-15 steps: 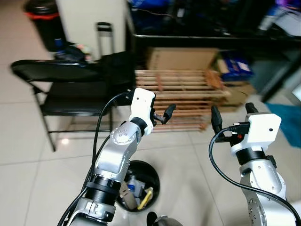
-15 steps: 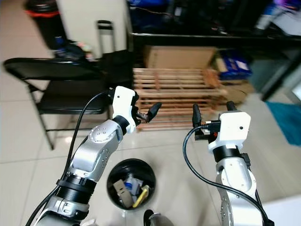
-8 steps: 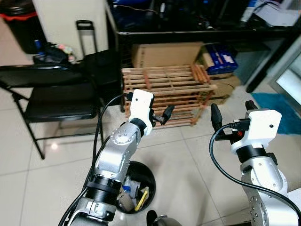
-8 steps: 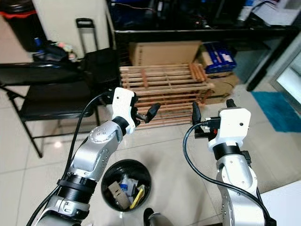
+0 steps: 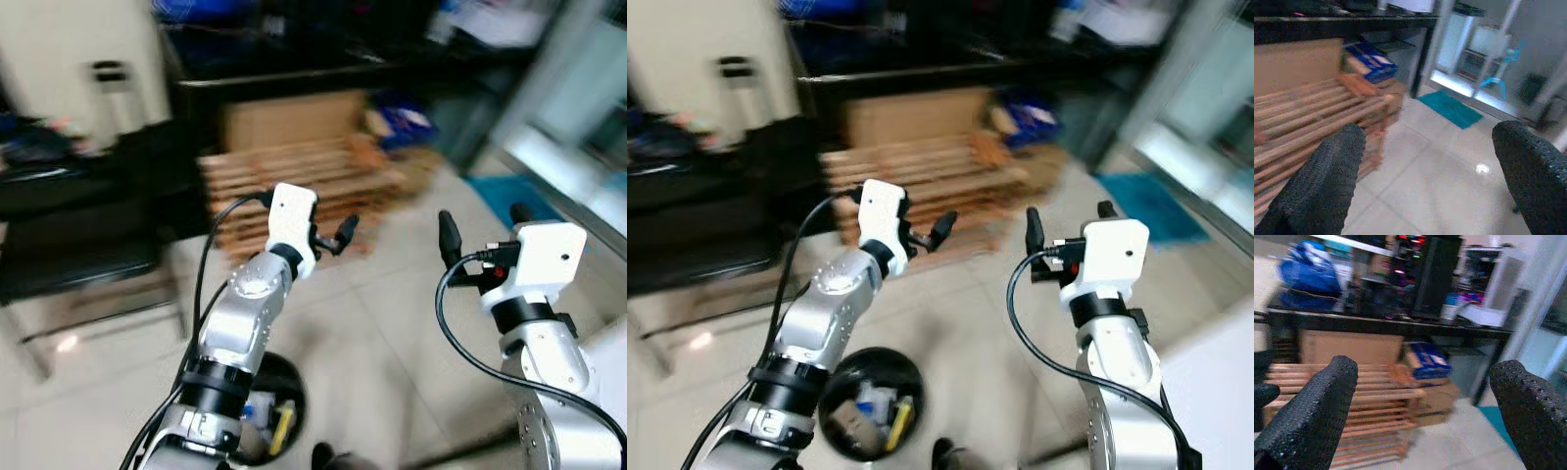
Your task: Picking trash to rubbish bin
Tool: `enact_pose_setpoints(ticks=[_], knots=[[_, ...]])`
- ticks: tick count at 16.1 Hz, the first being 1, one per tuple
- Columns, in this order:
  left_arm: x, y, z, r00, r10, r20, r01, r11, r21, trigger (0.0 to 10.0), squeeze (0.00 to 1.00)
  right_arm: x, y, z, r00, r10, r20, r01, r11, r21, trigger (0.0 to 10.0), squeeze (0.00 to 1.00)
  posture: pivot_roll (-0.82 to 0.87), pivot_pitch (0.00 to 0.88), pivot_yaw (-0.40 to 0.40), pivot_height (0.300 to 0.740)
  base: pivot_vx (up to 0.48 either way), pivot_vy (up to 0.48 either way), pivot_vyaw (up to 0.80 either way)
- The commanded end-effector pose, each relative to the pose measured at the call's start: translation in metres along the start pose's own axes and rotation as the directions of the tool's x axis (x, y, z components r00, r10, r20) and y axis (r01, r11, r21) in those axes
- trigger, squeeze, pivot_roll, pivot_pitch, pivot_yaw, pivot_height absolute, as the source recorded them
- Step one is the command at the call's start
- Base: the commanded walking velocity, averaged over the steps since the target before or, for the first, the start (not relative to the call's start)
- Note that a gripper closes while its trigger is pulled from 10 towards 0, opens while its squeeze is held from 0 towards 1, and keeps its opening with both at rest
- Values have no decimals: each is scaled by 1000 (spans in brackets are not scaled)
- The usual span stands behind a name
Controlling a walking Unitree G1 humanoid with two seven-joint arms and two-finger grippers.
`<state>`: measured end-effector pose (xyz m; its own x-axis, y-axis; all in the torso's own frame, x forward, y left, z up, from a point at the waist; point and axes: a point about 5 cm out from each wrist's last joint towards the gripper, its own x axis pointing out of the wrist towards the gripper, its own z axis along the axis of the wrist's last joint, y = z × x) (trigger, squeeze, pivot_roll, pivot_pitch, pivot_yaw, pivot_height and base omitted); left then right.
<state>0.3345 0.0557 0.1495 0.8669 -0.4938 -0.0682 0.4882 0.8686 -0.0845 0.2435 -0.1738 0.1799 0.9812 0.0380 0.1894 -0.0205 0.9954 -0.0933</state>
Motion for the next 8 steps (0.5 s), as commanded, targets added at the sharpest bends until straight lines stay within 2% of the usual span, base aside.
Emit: enact_pose_setpoints(ticks=[1, 8], knots=[[2, -6, 1, 1000, -17, 0, 17, 1000, -7, 10000, 0, 0, -4, 3, 1000, -12, 6, 12, 1000, -1, 10000, 0, 144, 52, -93, 740, 0, 0, -575], [2, -6, -1, 1000, -20, -6, 20, 1000, 4, 10000, 0, 1, -2, 3, 1000, -7, 6, 7, 1000, 6, 10000, 0, 149, 56, -93, 740, 0, 0, -784]])
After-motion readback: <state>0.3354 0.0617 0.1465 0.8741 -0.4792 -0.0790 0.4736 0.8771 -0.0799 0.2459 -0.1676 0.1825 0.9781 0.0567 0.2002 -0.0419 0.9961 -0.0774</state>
